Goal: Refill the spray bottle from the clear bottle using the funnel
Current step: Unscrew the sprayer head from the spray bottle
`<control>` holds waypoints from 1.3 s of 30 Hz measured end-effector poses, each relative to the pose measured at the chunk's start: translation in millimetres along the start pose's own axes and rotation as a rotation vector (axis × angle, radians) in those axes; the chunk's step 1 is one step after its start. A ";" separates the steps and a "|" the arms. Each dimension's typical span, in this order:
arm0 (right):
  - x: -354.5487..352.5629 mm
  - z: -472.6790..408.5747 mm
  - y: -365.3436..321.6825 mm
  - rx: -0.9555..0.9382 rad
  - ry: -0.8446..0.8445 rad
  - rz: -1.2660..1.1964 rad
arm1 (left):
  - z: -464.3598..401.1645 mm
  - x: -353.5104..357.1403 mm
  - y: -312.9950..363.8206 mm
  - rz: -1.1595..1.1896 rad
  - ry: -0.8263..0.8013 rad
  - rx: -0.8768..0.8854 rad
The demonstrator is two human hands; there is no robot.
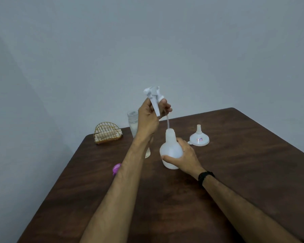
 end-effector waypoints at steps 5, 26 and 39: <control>-0.5 -0.4 1.0 -0.017 0.003 -0.012 | -16.3 -23.6 56.5 0.172 0.088 0.111; 22.8 5.7 -18.6 -0.042 0.018 0.039 | 46.3 -197.3 -38.5 -0.209 0.319 -0.390; 36.3 6.8 -26.3 -0.053 0.012 0.058 | 94.4 -251.7 -120.2 -0.925 0.478 -0.747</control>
Point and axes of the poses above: each hand's wrist, its own z-axis away from the middle knuckle, its own x-axis out of the palm, y = z × x, the point moved 4 cm from there along -z, towards the middle knuckle, and after that the axes turned 4 degrees about -x, right-handed, at the moved point
